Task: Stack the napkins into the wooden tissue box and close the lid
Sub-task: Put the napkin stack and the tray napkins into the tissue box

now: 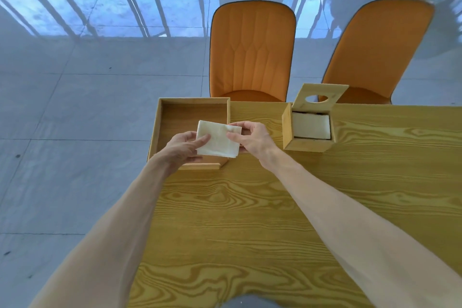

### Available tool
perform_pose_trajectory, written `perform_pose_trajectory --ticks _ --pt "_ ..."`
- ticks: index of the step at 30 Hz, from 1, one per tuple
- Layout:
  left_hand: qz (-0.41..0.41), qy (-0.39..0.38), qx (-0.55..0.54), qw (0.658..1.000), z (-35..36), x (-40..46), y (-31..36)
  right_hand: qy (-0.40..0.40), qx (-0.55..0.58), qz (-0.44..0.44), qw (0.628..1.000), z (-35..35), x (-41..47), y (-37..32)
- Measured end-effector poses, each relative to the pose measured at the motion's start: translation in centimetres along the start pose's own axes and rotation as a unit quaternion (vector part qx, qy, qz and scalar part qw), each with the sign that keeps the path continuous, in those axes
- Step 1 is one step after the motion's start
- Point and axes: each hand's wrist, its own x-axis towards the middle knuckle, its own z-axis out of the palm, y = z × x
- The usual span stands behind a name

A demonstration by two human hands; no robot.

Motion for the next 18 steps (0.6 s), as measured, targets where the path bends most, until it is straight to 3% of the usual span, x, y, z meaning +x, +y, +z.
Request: perform_pose_trajectory --ticks 10,18 --pt "0.046 -0.05 0.03 0.997 10.4 -0.8 4.3 0.089 0.049 -0.006 0.995 -9.5 -4.5 0.4" --pt "0.051 -0.007 -0.002 0.999 19.2 -0.2 5.8 0.137 0.073 0.024 0.988 -17.4 -5.7 1.5"
